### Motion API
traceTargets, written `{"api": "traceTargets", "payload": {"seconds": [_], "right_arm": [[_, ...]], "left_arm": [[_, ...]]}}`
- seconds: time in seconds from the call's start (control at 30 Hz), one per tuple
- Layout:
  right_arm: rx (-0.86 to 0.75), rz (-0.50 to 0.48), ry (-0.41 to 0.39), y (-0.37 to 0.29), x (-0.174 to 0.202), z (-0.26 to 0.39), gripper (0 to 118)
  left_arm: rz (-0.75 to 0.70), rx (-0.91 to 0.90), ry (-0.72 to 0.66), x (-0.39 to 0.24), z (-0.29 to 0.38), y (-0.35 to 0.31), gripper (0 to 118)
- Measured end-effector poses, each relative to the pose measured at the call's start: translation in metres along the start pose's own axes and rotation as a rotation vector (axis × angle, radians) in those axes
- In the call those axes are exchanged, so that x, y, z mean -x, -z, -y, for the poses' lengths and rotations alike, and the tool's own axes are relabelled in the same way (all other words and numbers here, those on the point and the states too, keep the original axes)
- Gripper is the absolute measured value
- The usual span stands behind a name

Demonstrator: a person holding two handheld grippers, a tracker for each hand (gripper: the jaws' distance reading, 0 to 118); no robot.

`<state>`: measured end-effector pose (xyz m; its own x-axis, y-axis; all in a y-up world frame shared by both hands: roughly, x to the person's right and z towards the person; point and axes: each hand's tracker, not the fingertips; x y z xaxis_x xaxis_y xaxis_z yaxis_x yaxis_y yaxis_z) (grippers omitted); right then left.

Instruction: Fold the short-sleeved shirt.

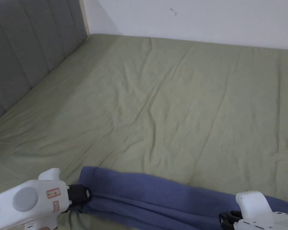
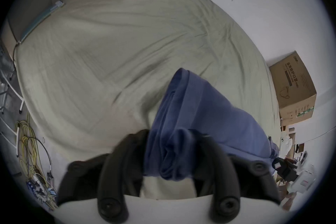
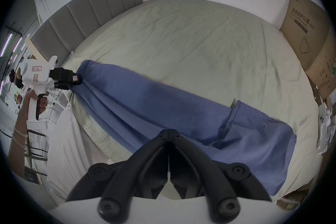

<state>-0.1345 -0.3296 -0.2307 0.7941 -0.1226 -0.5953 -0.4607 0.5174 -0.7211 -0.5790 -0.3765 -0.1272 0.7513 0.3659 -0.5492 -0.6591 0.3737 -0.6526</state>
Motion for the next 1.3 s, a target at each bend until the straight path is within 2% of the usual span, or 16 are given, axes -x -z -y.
{"api": "traceTargets", "payload": {"seconds": [0.07, 0.1, 0.17, 0.3, 0.43, 0.57, 0.7, 0.8, 0.83, 0.87, 0.93, 0.97, 1.13, 1.2, 1.23, 1.3], "right_arm": [[0.002, 0.000, 0.023, -0.002, -0.002, 0.002, 0], [0.004, 0.003, 0.031, -0.002, -0.004, 0.003, 0], [0.010, 0.022, 0.052, -0.001, -0.011, 0.008, 0], [0.006, 0.031, 0.110, -0.010, -0.032, 0.020, 0], [-0.035, 0.060, 0.184, -0.027, -0.058, 0.031, 0], [-0.085, 0.089, 0.274, -0.050, -0.078, 0.041, 0], [-0.110, 0.120, 0.350, -0.065, -0.098, 0.056, 0], [-0.109, 0.158, 0.411, -0.073, -0.113, 0.071, 0], [-0.110, 0.162, 0.419, -0.076, -0.116, 0.077, 0], [-0.111, 0.166, 0.431, -0.077, -0.123, 0.084, 0], [-0.106, 0.178, 0.463, -0.081, -0.131, 0.095, 0], [-0.104, 0.187, 0.485, -0.083, -0.135, 0.101, 0], [-0.100, 0.203, 0.569, -0.090, -0.147, 0.120, 0], [-0.102, 0.206, 0.572, -0.094, -0.149, 0.122, 0], [-0.104, 0.211, 0.570, -0.096, -0.148, 0.121, 0], [-0.108, 0.213, 0.562, -0.098, -0.147, 0.119, 0]], "left_arm": [[0.112, -0.018, -0.074, 0.001, -0.003, -0.009, 15], [0.104, -0.020, -0.081, -0.003, -0.004, -0.012, 15], [0.059, -0.035, 0.035, -0.017, -0.006, -0.016, 15], [0.080, -0.079, 0.086, -0.056, -0.013, -0.041, 15], [0.107, -0.192, 0.260, -0.126, -0.012, -0.080, 15], [0.273, -0.196, 0.491, -0.215, 0.014, -0.097, 15], [0.407, -0.102, 0.637, -0.286, 0.063, -0.075, 15], [0.419, -0.061, 0.730, -0.319, 0.100, -0.042, 16], [0.418, -0.024, 0.741, -0.326, 0.110, -0.029, 28], [0.426, 0.037, 0.734, -0.331, 0.119, -0.016, 49], [0.448, 0.148, 0.737, -0.333, 0.133, 0.015, 102], [0.402, 0.220, 0.727, -0.335, 0.140, 0.028, 103], [0.344, 0.253, 0.620, -0.319, 0.146, 0.039, 99], [0.410, 0.227, 0.551, -0.313, 0.131, 0.023, 96], [0.437, 0.204, 0.518, -0.309, 0.124, 0.014, 81], [0.432, 0.138, 0.499, -0.305, 0.108, 0.000, 31]]}}
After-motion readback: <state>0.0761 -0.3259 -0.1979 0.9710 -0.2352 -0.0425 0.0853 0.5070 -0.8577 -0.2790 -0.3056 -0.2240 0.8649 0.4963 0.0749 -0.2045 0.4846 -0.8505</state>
